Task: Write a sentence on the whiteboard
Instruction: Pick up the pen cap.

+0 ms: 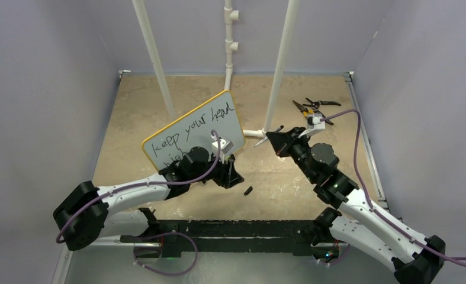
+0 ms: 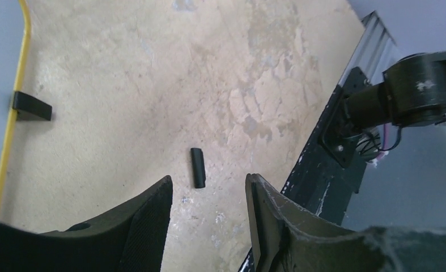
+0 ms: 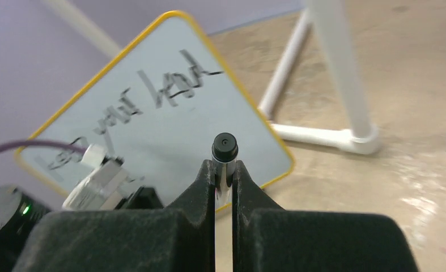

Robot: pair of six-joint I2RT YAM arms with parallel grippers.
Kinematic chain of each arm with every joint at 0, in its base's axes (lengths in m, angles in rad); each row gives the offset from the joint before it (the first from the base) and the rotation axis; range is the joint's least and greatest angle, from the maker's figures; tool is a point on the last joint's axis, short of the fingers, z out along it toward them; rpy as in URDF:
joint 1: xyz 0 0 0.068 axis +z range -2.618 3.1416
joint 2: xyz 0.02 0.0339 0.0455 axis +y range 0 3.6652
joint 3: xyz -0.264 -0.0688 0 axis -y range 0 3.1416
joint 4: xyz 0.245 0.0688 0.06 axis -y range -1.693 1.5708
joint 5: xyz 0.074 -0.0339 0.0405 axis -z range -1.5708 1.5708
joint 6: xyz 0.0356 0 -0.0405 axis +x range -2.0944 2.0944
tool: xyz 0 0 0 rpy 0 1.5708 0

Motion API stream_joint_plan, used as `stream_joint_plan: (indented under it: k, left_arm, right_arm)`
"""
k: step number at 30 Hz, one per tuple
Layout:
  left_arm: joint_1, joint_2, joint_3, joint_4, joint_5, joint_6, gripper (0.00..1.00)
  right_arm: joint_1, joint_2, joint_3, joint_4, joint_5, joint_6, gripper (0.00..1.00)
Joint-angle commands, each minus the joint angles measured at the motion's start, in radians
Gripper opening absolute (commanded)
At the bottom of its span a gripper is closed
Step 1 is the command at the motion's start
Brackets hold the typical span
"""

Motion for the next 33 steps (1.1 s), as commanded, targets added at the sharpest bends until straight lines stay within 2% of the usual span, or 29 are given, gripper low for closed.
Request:
stream_joint_plan:
  k: [1,4,8,21,29,33]
  left_arm:
    - [-0.033,0.077,-0.008,0.072,-0.03,-0.018,0.49]
    - [-0.051,0.14,0.005,0.082,-0.036,-0.003,0.5]
    - [-0.096,0.236,0.058,0.073,-0.076,0.012,0.5]
    - [-0.263,0.441,0.274,-0.182,-0.415,0.012,0.5]
    - [-0.298,0.538,0.352,-0.246,-0.552,-0.006,0.43]
    - [-0.301,0.586,0.386,-0.309,-0.607,-0.028,0.31]
  right_arm:
    - [0.0,-0.018,0.051,-0.182,0.312,-0.044,0.0]
    - [-0.001,-0.026,0.055,-0.218,0.405,-0.035,0.0]
    - [0.0,-0.05,0.042,-0.188,0.446,-0.057,0.0]
    - [-0.001,-0.107,-0.004,-0.133,0.467,-0.08,0.0]
    - [-0.001,-0.149,-0.036,-0.097,0.483,-0.109,0.0]
    - [-0.001,-0.166,-0.053,-0.092,0.488,-0.12,0.0]
